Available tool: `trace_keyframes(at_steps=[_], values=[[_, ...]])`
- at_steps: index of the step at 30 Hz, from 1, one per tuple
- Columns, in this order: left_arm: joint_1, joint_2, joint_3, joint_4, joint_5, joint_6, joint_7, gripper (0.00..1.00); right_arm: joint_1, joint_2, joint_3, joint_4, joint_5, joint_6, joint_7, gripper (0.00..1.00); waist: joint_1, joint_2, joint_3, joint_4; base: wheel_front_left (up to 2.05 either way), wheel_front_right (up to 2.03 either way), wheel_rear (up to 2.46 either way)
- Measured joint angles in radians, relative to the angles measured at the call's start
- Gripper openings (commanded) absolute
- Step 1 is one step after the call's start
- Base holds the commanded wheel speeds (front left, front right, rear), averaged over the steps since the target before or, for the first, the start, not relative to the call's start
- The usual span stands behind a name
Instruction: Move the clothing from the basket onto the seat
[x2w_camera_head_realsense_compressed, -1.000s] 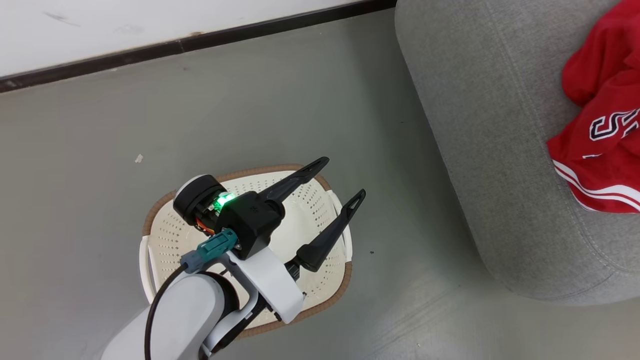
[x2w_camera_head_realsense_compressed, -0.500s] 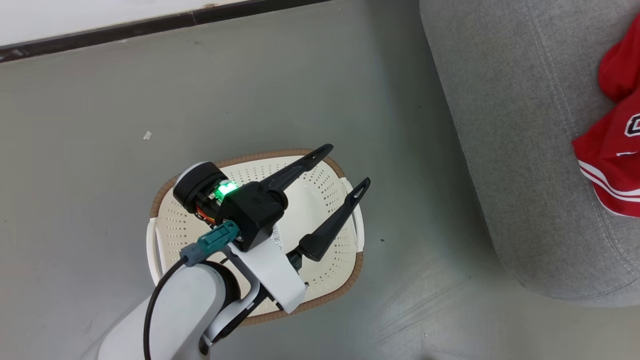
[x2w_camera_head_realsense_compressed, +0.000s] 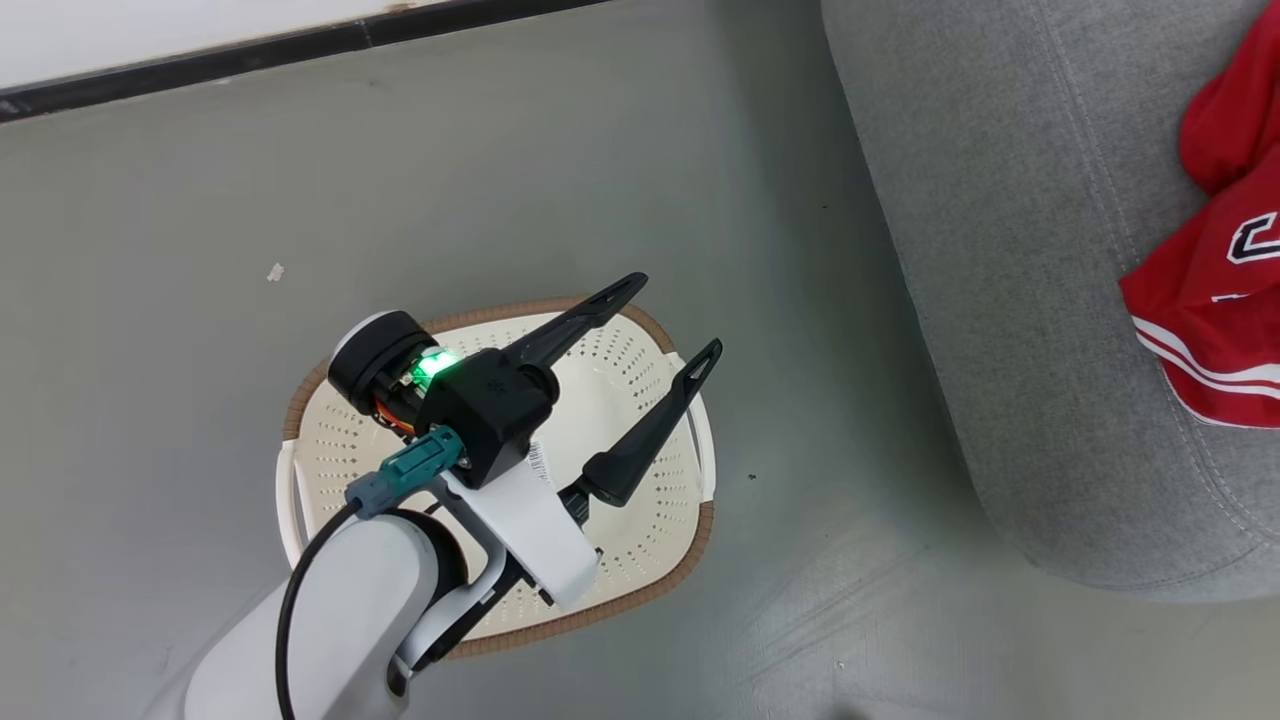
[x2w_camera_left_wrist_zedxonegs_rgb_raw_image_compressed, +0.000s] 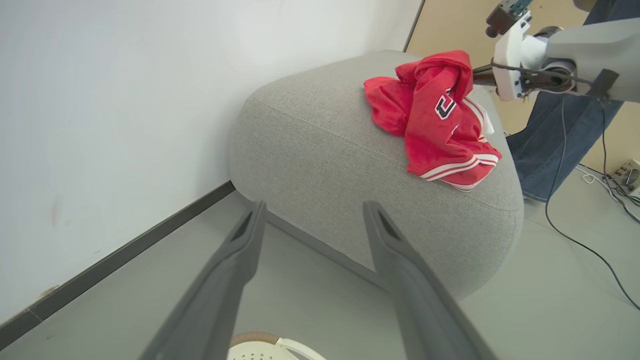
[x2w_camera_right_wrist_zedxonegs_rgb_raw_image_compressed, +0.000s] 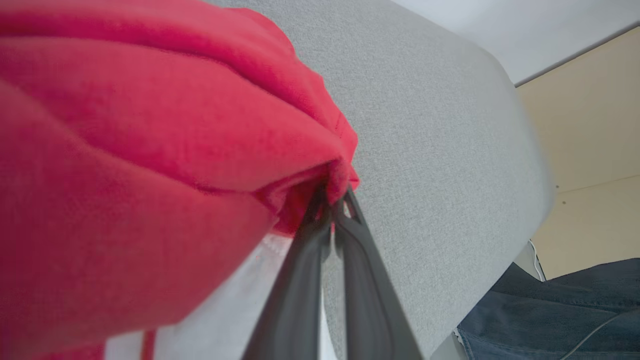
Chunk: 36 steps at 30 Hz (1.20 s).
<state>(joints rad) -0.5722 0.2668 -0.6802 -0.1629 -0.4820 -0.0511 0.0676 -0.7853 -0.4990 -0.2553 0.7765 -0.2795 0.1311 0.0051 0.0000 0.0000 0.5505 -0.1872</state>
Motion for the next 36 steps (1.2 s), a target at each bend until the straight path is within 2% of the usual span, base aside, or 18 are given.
trace_keyframes(at_steps=[1, 2, 3, 4, 6, 7, 20, 30, 36], values=[[-0.002, 0.000, 0.000, 0.003, 0.000, 0.000, -0.002, 1.00, 0.000, -0.001, -0.005, 0.006, 0.002, 0.000, -0.008, 0.00, 0.0000, 0.0000, -0.001, -0.003, 0.00, 0.00, 0.00], [-0.003, 0.001, 0.000, 0.006, 0.000, 0.000, -0.004, 1.00, 0.000, -0.001, -0.010, 0.009, 0.002, 0.000, -0.014, 0.13, 0.0000, 0.0000, -0.002, -0.005, 0.00, 0.00, 0.00], [-0.005, 0.001, 0.000, 0.010, 0.000, -0.002, -0.004, 1.00, 0.000, 0.000, -0.014, 0.011, 0.002, 0.000, -0.021, 0.32, 0.0000, 0.0000, -0.004, -0.008, 0.00, 0.00, 0.00], [-0.007, 0.002, 0.000, 0.013, 0.000, -0.004, -0.007, 1.00, 0.000, 0.002, -0.017, 0.012, 0.002, 0.000, -0.028, 0.44, 0.0000, 0.0001, -0.005, -0.012, 0.00, 0.00, 0.00], [-0.009, 0.005, 0.000, 0.018, 0.000, -0.004, -0.007, 1.00, 0.000, 0.011, -0.021, 0.014, 0.003, 0.000, -0.036, 0.85, 0.0000, 0.0000, -0.009, -0.019, 0.00, 0.00, 0.00], [-0.010, 0.006, 0.001, 0.021, 0.000, -0.004, -0.007, 1.00, 0.000, 0.016, -0.022, 0.016, 0.003, 0.000, -0.041, 1.00, 0.0000, 0.0000, -0.011, -0.022, 0.00, 0.00, 0.00], [-0.010, 0.013, 0.002, 0.041, -0.002, -0.004, -0.012, 1.00, 0.004, 0.050, -0.033, 0.066, 0.004, 0.000, -0.102, 1.00, 0.0000, 0.0000, -0.043, -0.071, 0.00, 0.00, 0.00], [-0.009, 0.014, 0.015, 0.058, -0.011, -0.004, -0.035, 1.00, 0.030, 0.051, -0.029, 0.062, 0.049, 0.000, -0.204, 1.00, 0.0000, 0.0000, -0.078, -0.106, 0.00, 0.00, 0.00], [0.009, 0.018, 0.061, 0.085, -0.020, 0.004, -0.078, 1.00, 0.026, 0.055, -0.010, 0.024, 0.082, 0.000, -0.225, 1.00, 0.0000, 0.0001, -0.114, -0.125, 0.00, 0.00, 0.00]])
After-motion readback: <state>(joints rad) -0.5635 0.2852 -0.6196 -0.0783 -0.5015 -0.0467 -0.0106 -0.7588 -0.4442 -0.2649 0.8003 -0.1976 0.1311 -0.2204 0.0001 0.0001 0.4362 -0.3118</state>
